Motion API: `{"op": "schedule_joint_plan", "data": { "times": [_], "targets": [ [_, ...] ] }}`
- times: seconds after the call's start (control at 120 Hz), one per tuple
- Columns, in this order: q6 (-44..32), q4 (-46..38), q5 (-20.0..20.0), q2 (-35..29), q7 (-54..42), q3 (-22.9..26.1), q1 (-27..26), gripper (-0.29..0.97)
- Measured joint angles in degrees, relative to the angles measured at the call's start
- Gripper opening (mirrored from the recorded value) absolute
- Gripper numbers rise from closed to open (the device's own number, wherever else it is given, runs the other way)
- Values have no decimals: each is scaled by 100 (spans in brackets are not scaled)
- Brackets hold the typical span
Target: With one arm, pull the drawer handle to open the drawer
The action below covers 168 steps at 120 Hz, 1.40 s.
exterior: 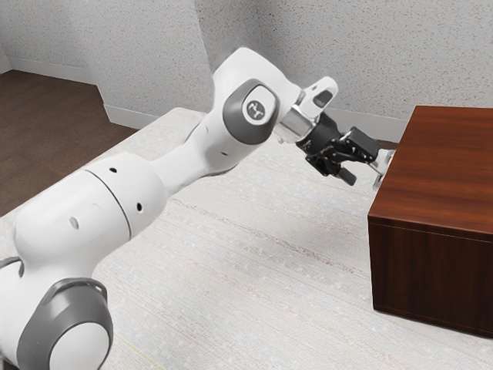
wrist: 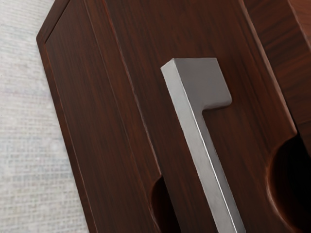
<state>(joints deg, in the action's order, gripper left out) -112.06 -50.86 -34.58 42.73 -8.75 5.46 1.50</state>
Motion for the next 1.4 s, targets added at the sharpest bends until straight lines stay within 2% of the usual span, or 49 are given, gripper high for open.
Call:
{"op": "schedule_joint_plan", "data": {
  "times": [0.417,0.65,1.2,1.4],
  "targets": [
    [-19,-57,34,-7,-10,-57,95,68],
    [54,-70,99,-9,-20,8,451,68],
    [264,-426,563,-252,-34,511,1244,68],
    [331,-649,788,-375,-38,918,1749,68]
  ]
}}
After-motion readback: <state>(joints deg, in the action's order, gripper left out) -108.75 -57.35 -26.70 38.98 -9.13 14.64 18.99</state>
